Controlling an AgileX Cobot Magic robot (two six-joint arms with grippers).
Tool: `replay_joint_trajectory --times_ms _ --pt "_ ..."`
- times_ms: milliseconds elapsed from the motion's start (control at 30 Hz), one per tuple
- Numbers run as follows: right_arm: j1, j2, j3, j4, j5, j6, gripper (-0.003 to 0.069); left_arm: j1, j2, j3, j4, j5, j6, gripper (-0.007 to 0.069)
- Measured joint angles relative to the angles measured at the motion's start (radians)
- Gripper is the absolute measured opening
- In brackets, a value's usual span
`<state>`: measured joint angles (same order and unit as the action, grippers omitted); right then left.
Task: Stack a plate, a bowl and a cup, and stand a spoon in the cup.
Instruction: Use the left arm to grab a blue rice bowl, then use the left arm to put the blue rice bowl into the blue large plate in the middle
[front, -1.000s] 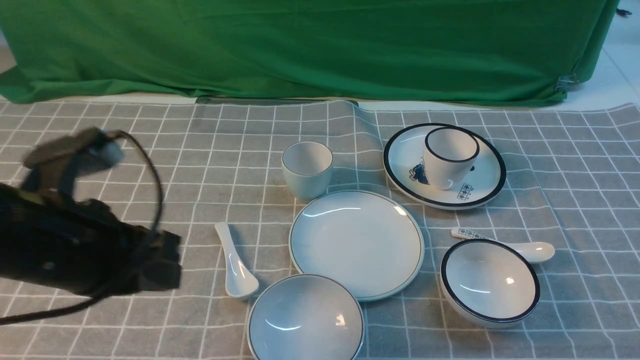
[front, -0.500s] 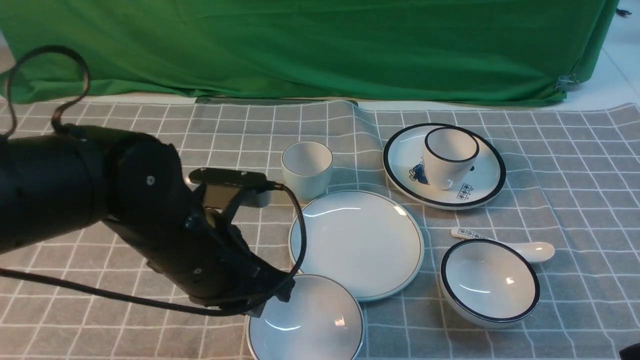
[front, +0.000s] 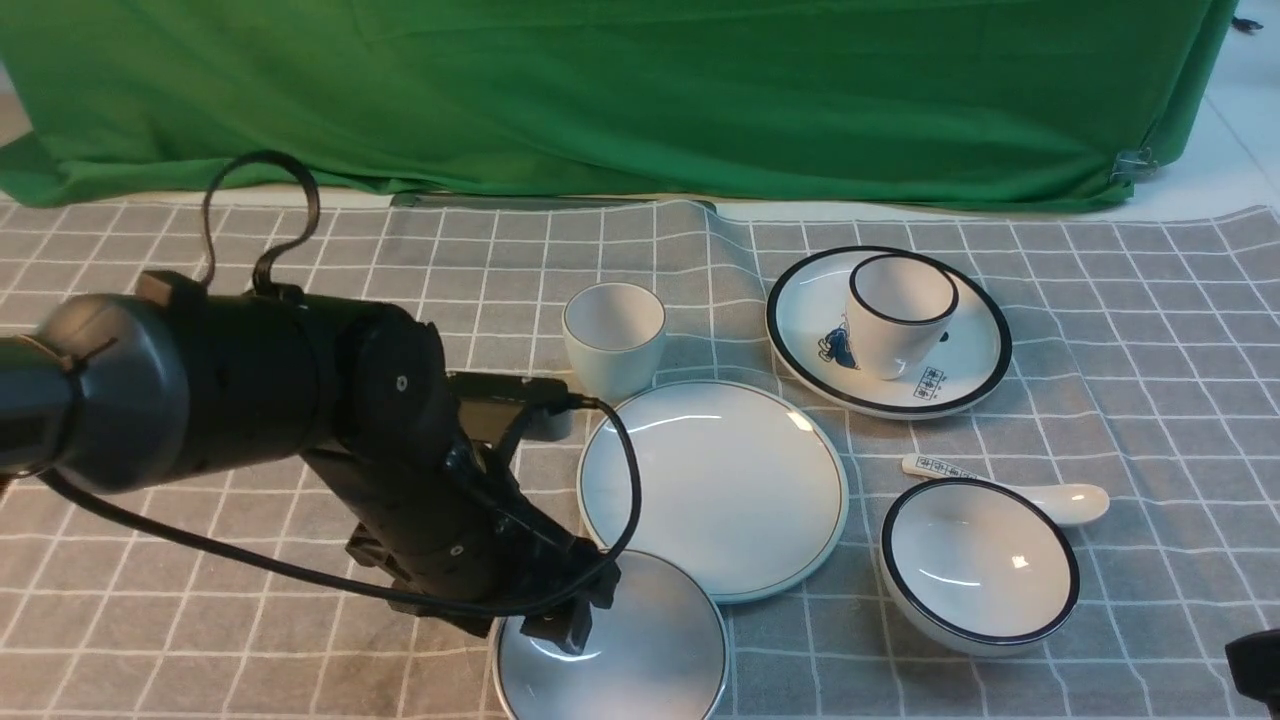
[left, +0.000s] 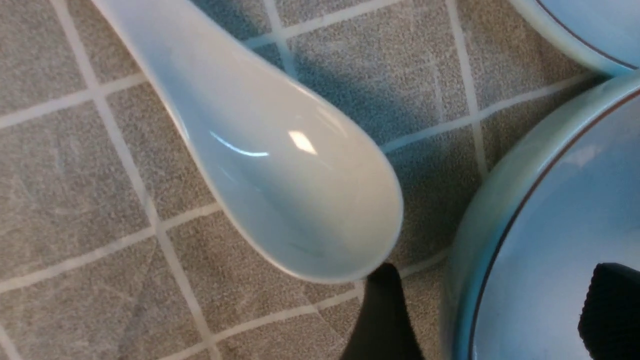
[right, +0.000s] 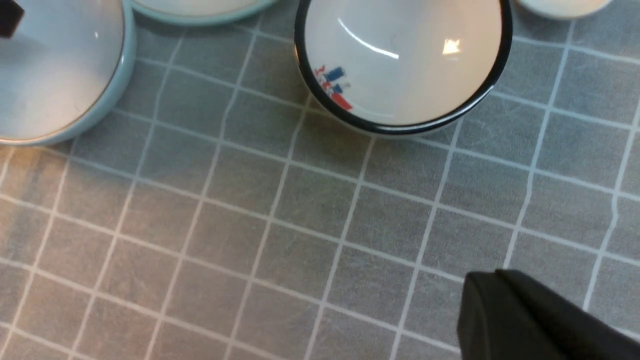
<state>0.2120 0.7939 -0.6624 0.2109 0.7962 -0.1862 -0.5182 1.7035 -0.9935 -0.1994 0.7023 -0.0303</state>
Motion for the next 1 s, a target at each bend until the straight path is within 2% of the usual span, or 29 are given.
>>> replay_joint_trajectory --times_ms 67,100,133,200,233,267,300,567,767,1000 --pt "0.000 0.000 0.000 0.000 -0.013 0.000 0.0022 0.000 0.014 0.000 -0.008 -0.002 -0.001 0.0411" --pt "0.000 0.000 0.000 0.000 -0.018 0.000 0.0022 0.000 0.022 0.000 -0.012 -0.003 -0.001 0.0346" --pt "0.000 0.000 0.000 0.000 -0.019 0.000 0.0022 0.000 0.024 0.000 -0.013 -0.003 -0.001 0.0325" --pt "0.000 0.000 0.000 0.000 -0.020 0.000 0.0022 0.000 0.030 0.000 -0.012 -0.007 -0.001 0.0183" --pt "0.000 0.000 0.000 0.000 -0.020 0.000 0.0022 0.000 0.031 0.000 -0.012 -0.010 -0.001 0.0145" --pt "0.000 0.000 0.000 0.000 -0.020 -0.001 0.0022 0.000 0.032 0.000 -0.012 -0.014 -0.001 0.0074" --pt "0.000 0.000 0.000 0.000 -0.020 -0.004 0.0022 0.000 0.032 0.000 -0.013 -0.015 -0.001 0.0057" --pt "0.000 0.000 0.000 0.000 -0.020 -0.007 0.0022 0.000 -0.046 -0.049 -0.015 0.048 0.005 0.0023" --pt "0.000 0.000 0.000 0.001 -0.020 -0.007 0.0022 0.000 -0.098 -0.222 -0.012 0.066 0.008 0.0023" --pt "0.000 0.000 0.000 0.003 -0.020 -0.007 0.0022 0.020 0.133 -0.492 0.010 0.094 0.003 0.0022"
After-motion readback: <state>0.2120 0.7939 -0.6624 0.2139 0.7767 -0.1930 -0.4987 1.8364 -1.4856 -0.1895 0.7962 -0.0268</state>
